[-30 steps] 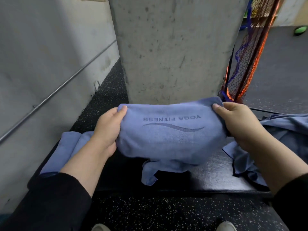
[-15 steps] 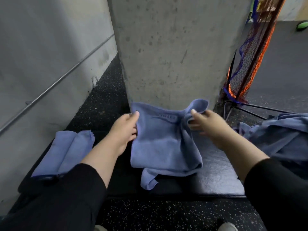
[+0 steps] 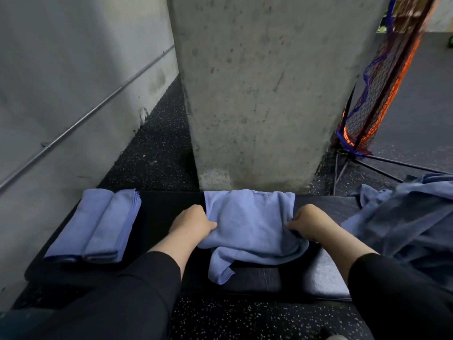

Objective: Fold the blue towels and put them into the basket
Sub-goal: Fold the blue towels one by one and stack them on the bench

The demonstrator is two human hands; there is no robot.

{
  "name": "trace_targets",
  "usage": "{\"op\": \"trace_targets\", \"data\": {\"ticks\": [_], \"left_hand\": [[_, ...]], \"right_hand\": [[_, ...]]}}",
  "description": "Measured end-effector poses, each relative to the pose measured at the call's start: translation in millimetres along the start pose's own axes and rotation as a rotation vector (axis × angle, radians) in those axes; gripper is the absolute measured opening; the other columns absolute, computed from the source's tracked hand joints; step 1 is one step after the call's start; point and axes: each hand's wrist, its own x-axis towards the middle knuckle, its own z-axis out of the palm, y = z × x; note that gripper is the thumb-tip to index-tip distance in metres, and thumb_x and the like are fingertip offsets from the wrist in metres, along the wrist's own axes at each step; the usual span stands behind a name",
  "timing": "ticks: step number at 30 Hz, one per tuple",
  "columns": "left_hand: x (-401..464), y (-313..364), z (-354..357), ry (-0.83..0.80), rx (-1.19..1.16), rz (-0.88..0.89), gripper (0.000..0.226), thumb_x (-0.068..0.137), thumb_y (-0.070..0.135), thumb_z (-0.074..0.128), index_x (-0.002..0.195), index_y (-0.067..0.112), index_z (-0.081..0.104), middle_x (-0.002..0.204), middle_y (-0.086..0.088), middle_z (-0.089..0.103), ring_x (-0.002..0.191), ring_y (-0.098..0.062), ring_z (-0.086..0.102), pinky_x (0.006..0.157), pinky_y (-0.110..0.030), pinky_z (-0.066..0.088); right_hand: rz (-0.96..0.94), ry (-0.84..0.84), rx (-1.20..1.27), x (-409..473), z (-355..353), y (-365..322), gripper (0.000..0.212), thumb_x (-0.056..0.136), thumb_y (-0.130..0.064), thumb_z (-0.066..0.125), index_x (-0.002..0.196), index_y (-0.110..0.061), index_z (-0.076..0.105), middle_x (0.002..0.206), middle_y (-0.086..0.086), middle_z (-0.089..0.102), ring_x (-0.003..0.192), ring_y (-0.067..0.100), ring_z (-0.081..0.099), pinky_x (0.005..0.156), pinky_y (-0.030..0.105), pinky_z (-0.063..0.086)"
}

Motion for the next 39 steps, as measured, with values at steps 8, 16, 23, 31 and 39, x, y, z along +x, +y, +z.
{"op": "trace_targets", "data": {"ticks": [8,16,23,31,39], "left_hand": [[-12,21,-30,0.237,-1.055,0.110,0.030,0.100,0.039,0.054,0.095,0.012,0.067,0.093,-0.005,0.070,0.092,-0.022,0.064,0.075,-0.033,0.048],[-16,25,-27,0.006,-1.209,0.016,0.021,0.102,0.025,0.057,0.107,0.009,0.070,0.098,-0.010,0.074,0.093,-0.024,0.071,0.082,-0.035,0.056],[-29,22,-35,-0.181,-1.180,-0.017,0.027,0.104,0.026,0.054,0.122,0.010,0.066,0.110,-0.012,0.075,0.098,-0.029,0.071,0.081,-0.038,0.055],[-30,7,-56,-0.265,-1.397,-0.020,0.036,0.101,0.033,0.058,0.124,0.008,0.068,0.113,-0.011,0.075,0.106,-0.026,0.071,0.096,-0.044,0.054],[-33,4,-66,-0.283,-1.515,-0.012,0.037,0.102,0.031,0.053,0.122,0.004,0.067,0.117,-0.015,0.072,0.098,-0.028,0.069,0.079,-0.037,0.057]], "right_hand": [[-0.119,0.199,1.091,-7,-25,-11,0.021,0.087,-0.026,0.062,0.072,-0.012,0.056,0.064,0.011,0.045,0.067,0.024,0.042,0.064,0.037,0.038],[-0.002,-0.151,1.370,-9,-24,-4,0.005,0.095,-0.003,0.060,0.096,-0.003,0.066,0.079,0.015,0.061,0.058,0.018,0.059,0.053,0.026,0.051],[0.001,-0.197,1.464,-18,-24,-6,0.032,0.097,-0.022,0.064,0.112,0.006,0.067,0.106,0.023,0.073,0.091,0.028,0.072,0.082,0.038,0.059],[-0.067,-0.130,1.562,-22,-48,-11,0.051,0.093,-0.046,0.066,0.116,0.000,0.067,0.110,0.019,0.073,0.104,0.032,0.071,0.091,0.045,0.057],[-0.046,-0.130,1.435,-19,-44,-4,0.041,0.098,-0.040,0.061,0.110,-0.002,0.071,0.104,0.016,0.075,0.097,0.028,0.071,0.087,0.037,0.056]]}}
